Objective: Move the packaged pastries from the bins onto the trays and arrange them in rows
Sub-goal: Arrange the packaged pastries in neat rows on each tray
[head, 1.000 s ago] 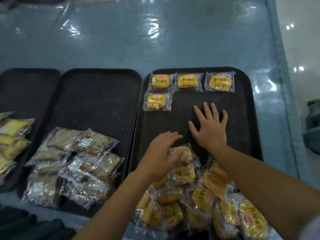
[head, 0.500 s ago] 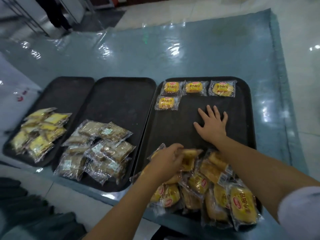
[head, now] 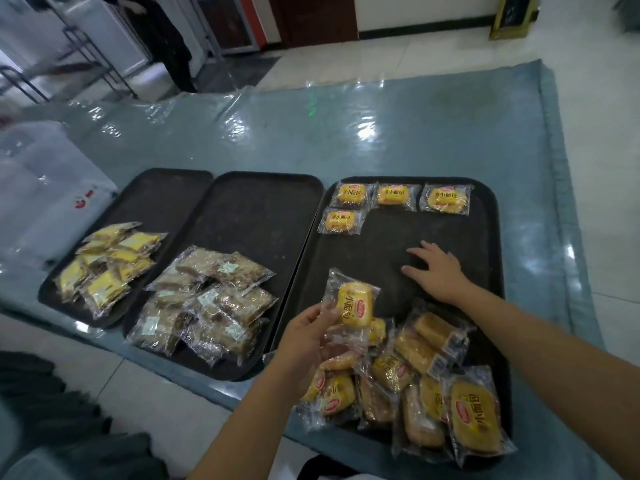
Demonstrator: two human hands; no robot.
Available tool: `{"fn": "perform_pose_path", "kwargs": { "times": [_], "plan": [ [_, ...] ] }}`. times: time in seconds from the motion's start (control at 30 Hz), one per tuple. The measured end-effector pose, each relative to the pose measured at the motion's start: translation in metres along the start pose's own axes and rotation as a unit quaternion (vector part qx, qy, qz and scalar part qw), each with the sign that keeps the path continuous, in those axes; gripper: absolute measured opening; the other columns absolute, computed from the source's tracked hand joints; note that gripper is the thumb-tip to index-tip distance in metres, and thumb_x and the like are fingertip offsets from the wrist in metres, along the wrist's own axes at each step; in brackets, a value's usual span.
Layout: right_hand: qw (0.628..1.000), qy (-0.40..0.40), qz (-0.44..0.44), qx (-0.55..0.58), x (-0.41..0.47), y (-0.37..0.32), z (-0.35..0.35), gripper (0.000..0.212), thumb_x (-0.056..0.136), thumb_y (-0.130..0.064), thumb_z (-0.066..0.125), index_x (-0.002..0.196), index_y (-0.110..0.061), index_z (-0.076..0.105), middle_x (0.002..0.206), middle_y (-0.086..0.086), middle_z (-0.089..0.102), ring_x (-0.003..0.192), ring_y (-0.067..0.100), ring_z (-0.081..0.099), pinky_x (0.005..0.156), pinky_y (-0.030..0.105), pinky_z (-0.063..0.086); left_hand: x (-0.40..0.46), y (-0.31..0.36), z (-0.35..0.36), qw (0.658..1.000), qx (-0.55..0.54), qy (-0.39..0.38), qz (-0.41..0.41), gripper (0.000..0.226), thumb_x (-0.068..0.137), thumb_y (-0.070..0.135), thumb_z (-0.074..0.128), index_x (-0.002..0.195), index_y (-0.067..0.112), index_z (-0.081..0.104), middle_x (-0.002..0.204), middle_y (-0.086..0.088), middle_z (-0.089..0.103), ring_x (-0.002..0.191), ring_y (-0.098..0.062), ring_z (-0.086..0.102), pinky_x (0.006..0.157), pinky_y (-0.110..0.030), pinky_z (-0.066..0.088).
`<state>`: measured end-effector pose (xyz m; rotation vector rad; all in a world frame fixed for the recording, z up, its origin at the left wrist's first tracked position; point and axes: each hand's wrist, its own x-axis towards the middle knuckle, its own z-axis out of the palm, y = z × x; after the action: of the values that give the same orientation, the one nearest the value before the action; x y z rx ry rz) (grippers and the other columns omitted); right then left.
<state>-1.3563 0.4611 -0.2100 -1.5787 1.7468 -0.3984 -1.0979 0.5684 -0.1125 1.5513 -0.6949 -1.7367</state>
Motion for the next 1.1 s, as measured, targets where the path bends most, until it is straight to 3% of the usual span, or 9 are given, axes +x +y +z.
{"fn": "perform_pose_path", "kwargs": {
  "times": [0.1,0.2,0.37,0.5,0.67,0.83,0.93,1.03,1.1],
  "plan": [
    [0.989,0.078,-0.036,0.123,-0.058,-0.012,-0.008,0.044,0.094,-0.036,0.062,0.136,-0.023,0.055,0.144,-0.001,0.047,0.138,0.020,0.039,0.111,0.038,0.034,0.002,-0.006,0.007,0.999,0.012,0.033,0.021,0.019,0.092,0.010,0.066,0.111,0.014,0.068,0.104,-0.013,0.074,0.084,-0.024,0.069,0.079,-0.038,0.057],
    [0.948,0.022,0.001,0.318,-0.116,-0.050,-0.006,0.051,0.094,-0.041,0.061,0.142,-0.035,0.046,0.134,-0.013,0.048,0.126,0.008,0.045,0.087,0.024,0.041,0.002,-0.007,0.029,0.983,0.133,0.076,0.098,0.033,0.089,0.009,0.067,0.111,0.034,0.068,0.103,0.005,0.072,0.093,-0.017,0.069,0.079,-0.034,0.058],
    [0.812,-0.040,0.086,0.575,-0.141,-0.083,0.017,0.035,0.087,-0.042,0.068,0.120,-0.030,0.063,0.117,0.001,0.069,0.112,0.021,0.064,0.101,0.050,0.048,-0.003,-0.004,0.060,0.905,0.355,-0.139,0.190,0.041,0.090,0.021,0.064,0.122,0.047,0.060,0.123,0.018,0.056,0.113,0.003,0.056,0.095,-0.025,0.052],
    [0.799,0.044,0.181,0.572,-0.133,-0.082,0.012,0.016,0.096,-0.018,0.059,0.110,-0.023,0.066,0.100,0.008,0.074,0.092,0.025,0.072,0.083,0.042,0.058,0.000,-0.006,0.046,0.914,0.344,-0.160,0.141,0.042,0.091,0.022,0.062,0.126,0.043,0.061,0.126,0.016,0.061,0.113,0.000,0.060,0.095,-0.029,0.054],
    [0.876,-0.007,0.170,0.452,-0.109,-0.079,0.000,0.016,0.099,-0.019,0.055,0.104,-0.020,0.070,0.100,0.012,0.073,0.091,0.031,0.070,0.091,0.047,0.055,0.018,-0.006,-0.008,0.906,0.399,-0.063,0.130,0.037,0.096,0.028,0.059,0.128,0.047,0.055,0.134,0.022,0.052,0.120,0.001,0.052,0.097,-0.024,0.045],
    [0.965,0.009,0.074,0.251,-0.048,-0.086,-0.028,0.013,0.100,-0.024,0.051,0.103,-0.025,0.064,0.093,0.000,0.067,0.081,0.017,0.063,0.065,0.030,0.051,0.040,-0.031,-0.052,0.847,0.526,-0.023,0.081,0.079,0.080,0.058,0.057,0.151,0.040,0.027,0.151,0.013,0.032,0.143,-0.017,0.030,0.116,-0.049,0.034],
    [0.998,0.065,-0.001,-0.005,0.001,-0.081,-0.027,0.021,0.100,-0.031,0.048,0.117,-0.022,0.056,0.110,0.006,0.065,0.097,0.026,0.062,0.085,0.043,0.051,0.042,-0.034,-0.062,0.838,0.539,-0.044,0.070,0.090,0.074,0.064,0.056,0.153,0.045,0.017,0.160,0.015,0.021,0.148,-0.020,0.021,0.118,-0.052,0.029],
    [0.970,0.062,-0.036,-0.234,0.026,-0.071,0.003,0.059,0.099,-0.045,0.043,0.151,-0.024,0.025,0.158,0.010,0.028,0.145,0.034,0.025,0.115,0.057,0.021,0.042,-0.034,-0.065,0.819,0.569,-0.048,0.064,0.089,0.088,0.048,0.062,0.158,0.039,0.007,0.165,0.010,0.007,0.152,-0.021,0.007,0.122,-0.050,0.019],
    [0.959,-0.023,-0.028,-0.282,0.031,-0.061,0.030,0.080,0.096,-0.065,0.034,0.157,-0.027,-0.001,0.165,0.005,-0.009,0.150,0.032,-0.011,0.117,0.059,-0.001,0.043,-0.036,-0.069,0.816,0.573,-0.052,0.058,0.087,0.092,0.045,0.060,0.157,0.040,0.002,0.166,0.011,0.001,0.153,-0.021,0.002,0.123,-0.051,0.017]
  ]
}}
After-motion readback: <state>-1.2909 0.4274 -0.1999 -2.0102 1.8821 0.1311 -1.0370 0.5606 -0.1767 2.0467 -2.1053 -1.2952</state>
